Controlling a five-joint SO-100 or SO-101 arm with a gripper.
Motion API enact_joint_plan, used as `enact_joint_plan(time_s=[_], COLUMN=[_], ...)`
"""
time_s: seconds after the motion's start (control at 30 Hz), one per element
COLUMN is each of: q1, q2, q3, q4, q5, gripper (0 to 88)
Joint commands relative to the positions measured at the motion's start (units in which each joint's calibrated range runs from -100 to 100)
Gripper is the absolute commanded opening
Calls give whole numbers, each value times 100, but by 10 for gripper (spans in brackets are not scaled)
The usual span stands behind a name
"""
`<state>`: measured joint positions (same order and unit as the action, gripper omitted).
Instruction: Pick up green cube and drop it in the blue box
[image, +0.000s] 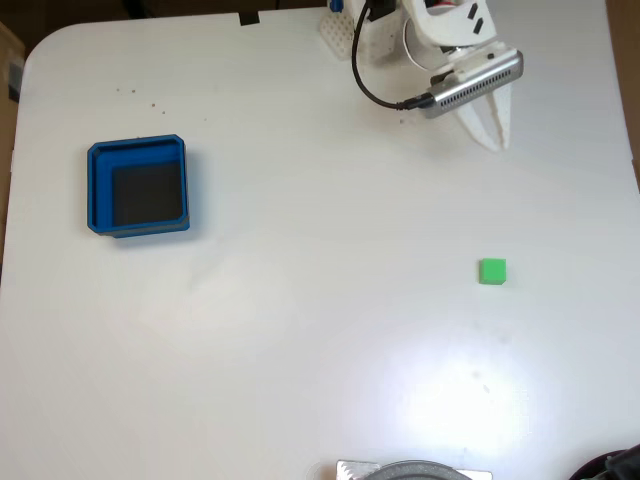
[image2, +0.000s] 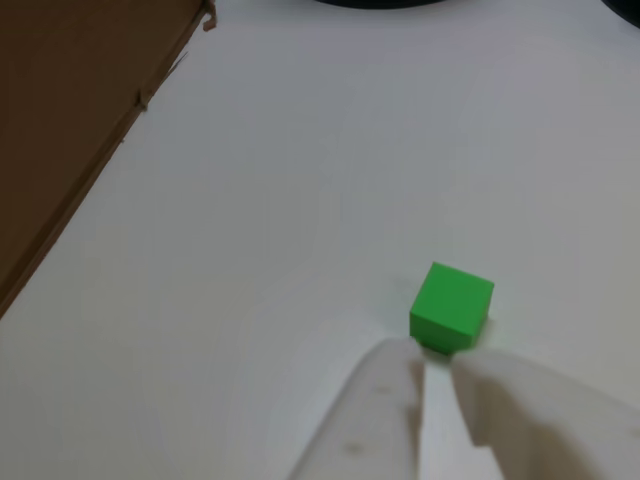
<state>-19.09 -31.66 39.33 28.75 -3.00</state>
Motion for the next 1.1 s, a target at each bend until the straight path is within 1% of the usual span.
enact_joint_plan(time_s=[0.0, 0.23, 0.43, 0.53, 1.07], q1=[39, 39, 138, 161, 253], q2=[407, 1394, 2021, 2380, 4295], q3=[-818, -1671, -2380, -2775, -4534], q4=[-99, -67, 569, 855, 928], q5=[-10, -59, -640, -772, -742], gripper=[31, 31, 31, 31, 29])
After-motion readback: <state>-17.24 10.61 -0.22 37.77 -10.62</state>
